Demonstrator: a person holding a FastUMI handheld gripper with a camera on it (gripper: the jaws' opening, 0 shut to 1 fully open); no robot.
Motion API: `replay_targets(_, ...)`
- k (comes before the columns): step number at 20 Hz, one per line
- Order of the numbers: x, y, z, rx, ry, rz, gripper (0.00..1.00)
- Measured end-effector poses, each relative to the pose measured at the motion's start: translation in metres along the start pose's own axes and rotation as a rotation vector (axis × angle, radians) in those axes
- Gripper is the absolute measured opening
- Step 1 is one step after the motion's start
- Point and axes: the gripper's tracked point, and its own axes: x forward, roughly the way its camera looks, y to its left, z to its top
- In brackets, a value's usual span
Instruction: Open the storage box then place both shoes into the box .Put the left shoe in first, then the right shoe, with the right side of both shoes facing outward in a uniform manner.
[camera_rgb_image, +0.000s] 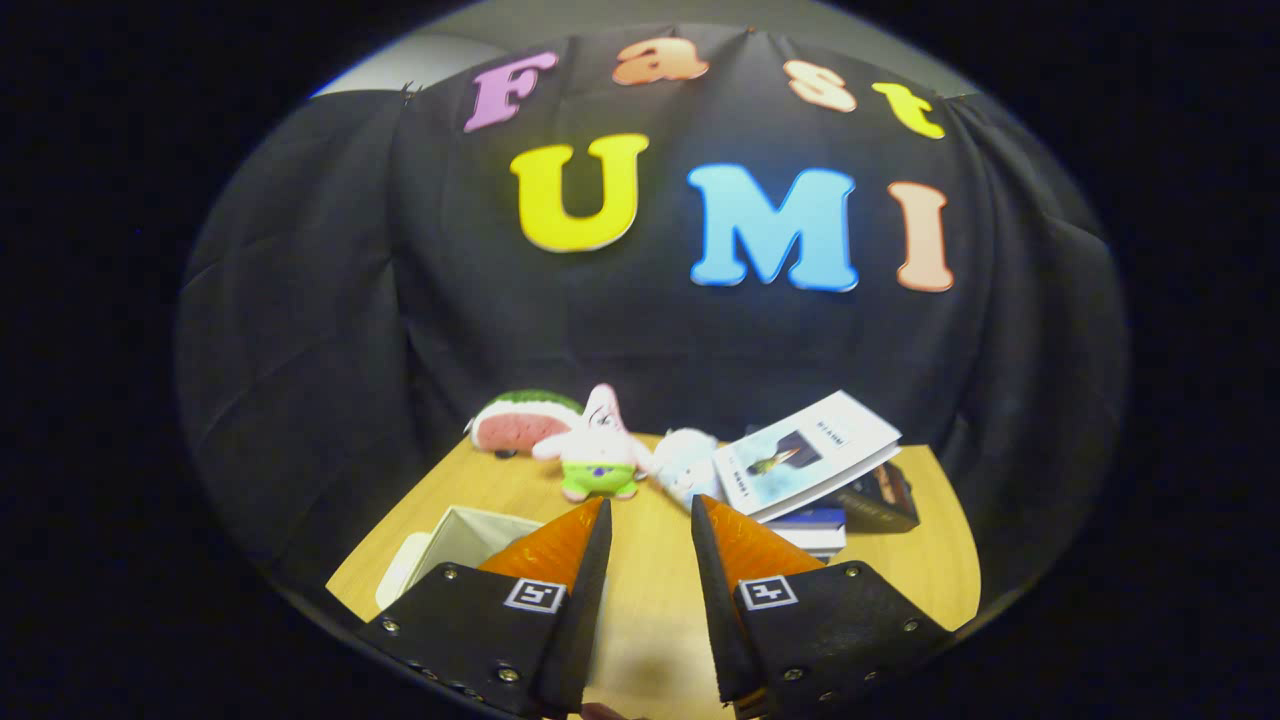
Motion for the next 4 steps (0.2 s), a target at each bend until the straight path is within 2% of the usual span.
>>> replay_targets(4,-0.035,-0.049,0.03,0.019,-0.111,-0.083,0.49)
